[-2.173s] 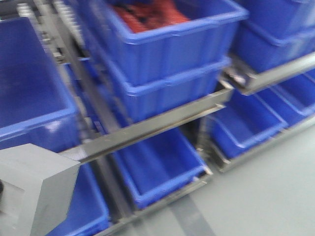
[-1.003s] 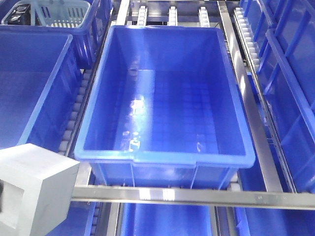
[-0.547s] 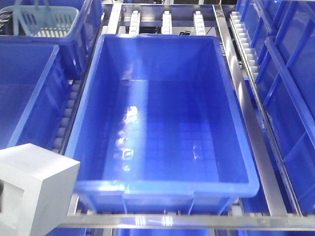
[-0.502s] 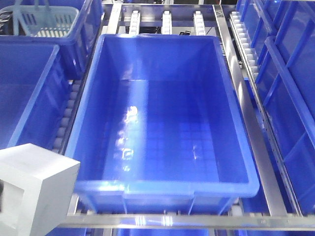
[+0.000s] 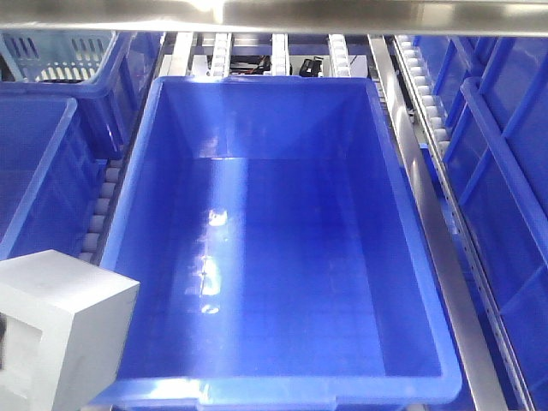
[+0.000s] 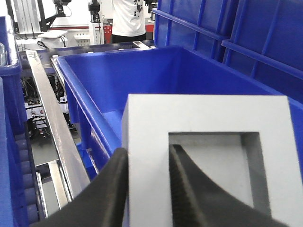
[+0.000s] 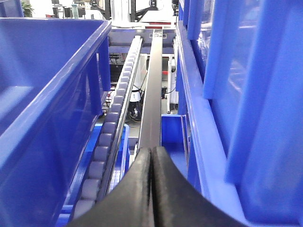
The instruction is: Sort gray base to blue bin
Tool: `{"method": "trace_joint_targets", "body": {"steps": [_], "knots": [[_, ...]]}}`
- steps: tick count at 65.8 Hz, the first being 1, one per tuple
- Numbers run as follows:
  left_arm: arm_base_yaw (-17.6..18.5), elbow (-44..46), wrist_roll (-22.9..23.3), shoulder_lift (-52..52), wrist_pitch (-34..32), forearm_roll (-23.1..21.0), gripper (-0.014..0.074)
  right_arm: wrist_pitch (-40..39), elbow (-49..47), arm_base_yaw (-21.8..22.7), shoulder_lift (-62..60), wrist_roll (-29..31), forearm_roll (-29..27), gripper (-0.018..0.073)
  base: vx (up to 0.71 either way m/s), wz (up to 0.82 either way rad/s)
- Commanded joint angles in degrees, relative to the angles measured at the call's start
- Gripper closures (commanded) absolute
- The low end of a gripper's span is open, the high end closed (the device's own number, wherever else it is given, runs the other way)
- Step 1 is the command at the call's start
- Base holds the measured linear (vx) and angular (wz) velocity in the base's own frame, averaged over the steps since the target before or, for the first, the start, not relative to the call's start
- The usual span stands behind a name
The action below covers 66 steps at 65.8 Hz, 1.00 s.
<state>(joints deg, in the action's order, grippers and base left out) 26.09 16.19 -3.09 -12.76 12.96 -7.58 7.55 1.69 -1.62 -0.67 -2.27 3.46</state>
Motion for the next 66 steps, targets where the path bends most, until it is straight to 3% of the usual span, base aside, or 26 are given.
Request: {"method": "trace_joint_targets", "body": {"steps": [1,66], "knots": [[0.3,1.7,0.5,-0.4,-6.4,-0.6,0.0602,-4.3,0.9,0.2,-0.7,0.4,0.4,0.0568,0.08,-0.01],[0.3,1.7,0.5,-0.4,-6.4,-0.6,0.0602,-4.3,0.9,0.2,-0.7,0.4,0.4,0.0568,0.03,0.0]]}}
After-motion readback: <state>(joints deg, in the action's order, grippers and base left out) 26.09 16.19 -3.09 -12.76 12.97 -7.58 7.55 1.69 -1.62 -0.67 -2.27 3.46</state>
